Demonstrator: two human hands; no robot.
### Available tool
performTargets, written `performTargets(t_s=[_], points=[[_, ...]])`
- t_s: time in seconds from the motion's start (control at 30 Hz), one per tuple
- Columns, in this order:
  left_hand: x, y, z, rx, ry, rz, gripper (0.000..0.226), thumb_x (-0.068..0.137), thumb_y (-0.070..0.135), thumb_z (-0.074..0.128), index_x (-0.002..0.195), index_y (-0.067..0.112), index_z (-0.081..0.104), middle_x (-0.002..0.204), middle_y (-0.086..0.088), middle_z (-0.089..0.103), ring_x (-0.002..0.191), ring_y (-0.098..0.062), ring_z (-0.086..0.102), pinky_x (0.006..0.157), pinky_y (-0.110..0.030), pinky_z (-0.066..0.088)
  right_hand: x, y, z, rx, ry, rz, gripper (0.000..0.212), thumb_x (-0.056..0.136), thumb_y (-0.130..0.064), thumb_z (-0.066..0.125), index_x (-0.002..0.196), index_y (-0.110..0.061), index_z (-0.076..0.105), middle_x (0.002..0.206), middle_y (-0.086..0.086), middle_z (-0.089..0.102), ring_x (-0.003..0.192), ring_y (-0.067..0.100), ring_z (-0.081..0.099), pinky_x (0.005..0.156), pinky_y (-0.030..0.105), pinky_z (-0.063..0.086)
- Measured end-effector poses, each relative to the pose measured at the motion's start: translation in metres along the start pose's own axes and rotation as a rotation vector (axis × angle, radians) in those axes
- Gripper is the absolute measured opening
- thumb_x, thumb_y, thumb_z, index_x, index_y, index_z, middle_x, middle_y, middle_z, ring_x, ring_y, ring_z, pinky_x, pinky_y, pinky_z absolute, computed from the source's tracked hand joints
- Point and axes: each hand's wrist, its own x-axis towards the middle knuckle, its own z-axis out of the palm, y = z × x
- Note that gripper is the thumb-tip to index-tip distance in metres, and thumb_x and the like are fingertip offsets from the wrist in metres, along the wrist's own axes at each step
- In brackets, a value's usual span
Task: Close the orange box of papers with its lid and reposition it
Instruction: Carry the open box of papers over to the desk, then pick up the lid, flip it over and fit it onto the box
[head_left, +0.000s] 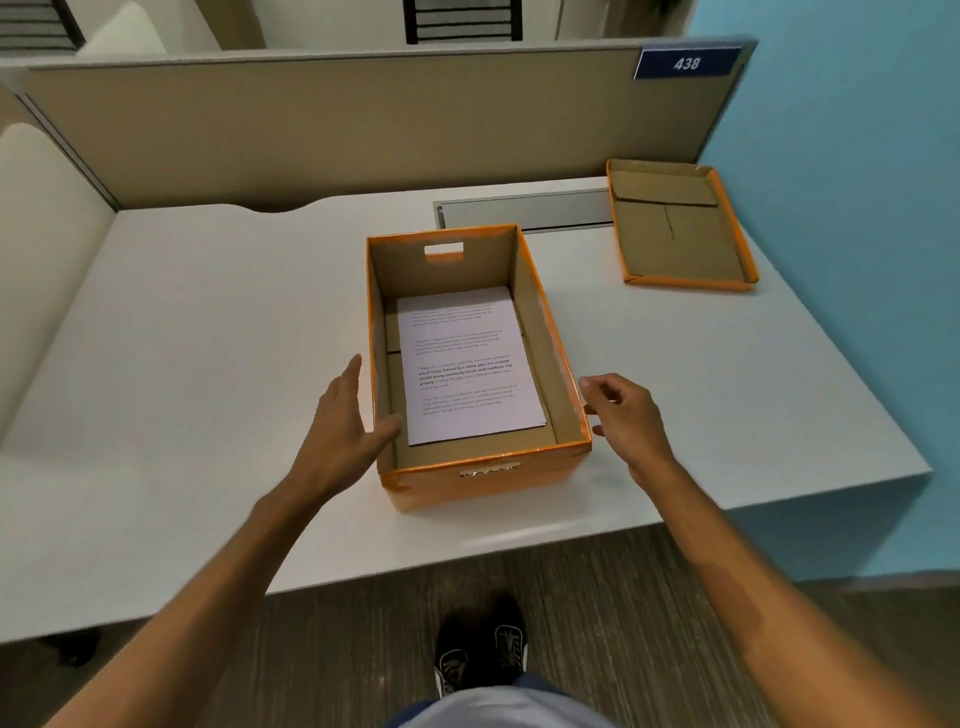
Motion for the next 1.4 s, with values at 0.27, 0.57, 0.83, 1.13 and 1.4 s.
performTargets(t_s=[0.27,0.57,0.83,1.13,1.4], points=[[0.018,0.042,0.008,0.011,0.008,0.170,0.088,0.089,0.039,0.069,0.157,0.019,0.017,0.165,-0.006,0.023,0.149,-0.030,0.027,0.115,-0.050,0.030,0.002,-0.008,-0.025,-0.088,0.088,-0.087,0.016,0.094,-0.030,0.059,0.105,-0.021,0.067,0.099,-0.009,0.067,0.092,0.007,0.060,0.072,0.013,0.045],[0.049,0.116,0.056,0.007,-0.057,0.311,0.077,0.095,0.035,0.060,0.157,0.014,0.020,0.164,-0.007,0.026,0.149,-0.025,0.025,0.118,-0.042,0.024,0.049,-0.004,-0.071,-0.094,0.151,-0.109,0.020,0.093,-0.025,0.063,0.109,-0.016,0.068,0.105,-0.002,0.069,0.092,0.008,0.062,0.070,0.010,0.044],[0.118,0.211,0.122,-0.032,-0.072,0.368,0.075,0.095,0.035,0.060,0.156,0.015,0.022,0.164,-0.008,0.023,0.148,-0.028,0.030,0.117,-0.046,0.032,0.139,0.021,-0.137,-0.169,0.141,-0.128,0.021,0.093,-0.023,0.063,0.113,-0.016,0.066,0.111,0.000,0.067,0.093,0.009,0.061,0.068,0.008,0.041],[0.217,0.289,0.216,-0.014,-0.135,0.227,0.075,0.095,0.031,0.059,0.157,0.013,0.020,0.163,-0.009,0.026,0.143,-0.029,0.037,0.114,-0.044,0.037,0.252,0.061,-0.213,-0.207,0.118,-0.078,0.019,0.092,-0.021,0.063,0.110,-0.016,0.067,0.110,0.001,0.068,0.094,0.013,0.062,0.079,0.024,0.047],[0.296,0.317,0.276,-0.104,-0.234,-0.092,0.079,0.091,0.035,0.067,0.153,0.010,0.026,0.159,-0.015,0.035,0.140,-0.034,0.041,0.111,-0.049,0.040,0.337,0.095,-0.241,-0.311,0.126,-0.015,0.028,0.091,-0.016,0.062,0.119,-0.010,0.063,0.122,0.011,0.062,0.109,0.026,0.059,0.088,0.037,0.050]])
